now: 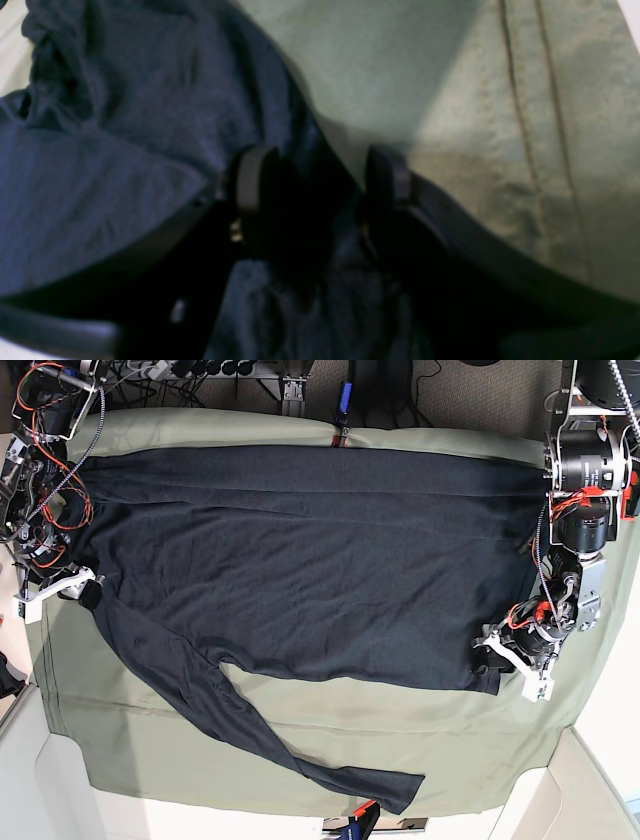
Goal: Fold the T-shirt properly
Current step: 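Grasp the shirt hem corners with both grippers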
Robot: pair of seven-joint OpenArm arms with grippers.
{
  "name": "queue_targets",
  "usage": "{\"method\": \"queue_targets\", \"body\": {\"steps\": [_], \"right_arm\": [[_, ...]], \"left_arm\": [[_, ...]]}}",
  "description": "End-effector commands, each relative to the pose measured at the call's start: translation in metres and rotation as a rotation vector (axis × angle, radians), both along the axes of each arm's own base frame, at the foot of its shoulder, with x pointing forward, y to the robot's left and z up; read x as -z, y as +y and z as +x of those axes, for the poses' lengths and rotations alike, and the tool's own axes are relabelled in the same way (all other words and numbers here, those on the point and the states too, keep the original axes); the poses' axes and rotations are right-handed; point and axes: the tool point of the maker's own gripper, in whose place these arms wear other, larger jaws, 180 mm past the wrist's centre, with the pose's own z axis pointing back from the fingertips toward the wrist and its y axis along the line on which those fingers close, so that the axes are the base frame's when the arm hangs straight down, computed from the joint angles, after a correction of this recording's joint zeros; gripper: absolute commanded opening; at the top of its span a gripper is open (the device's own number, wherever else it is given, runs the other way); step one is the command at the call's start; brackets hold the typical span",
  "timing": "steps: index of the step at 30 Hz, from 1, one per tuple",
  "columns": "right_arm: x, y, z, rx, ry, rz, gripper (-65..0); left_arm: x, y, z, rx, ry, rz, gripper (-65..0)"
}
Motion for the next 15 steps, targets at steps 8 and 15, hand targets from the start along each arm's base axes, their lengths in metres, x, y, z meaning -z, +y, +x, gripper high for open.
{"method": "queue_targets", "body": {"steps": [8, 15], "right_arm": [[-0.004, -0.006, 0.001, -0.002, 0.004, -0.022, -48.1], [-0.035, -0.009, 0.016, -0.002, -0.108, -0.065, -65.0]], "left_arm": [[-0.045, 0.006, 0.02, 0.024, -0.148, -0.057, -55.0], [-0.073, 0.029, 0.024, 0.013, -0.257, -0.043, -65.0]]}}
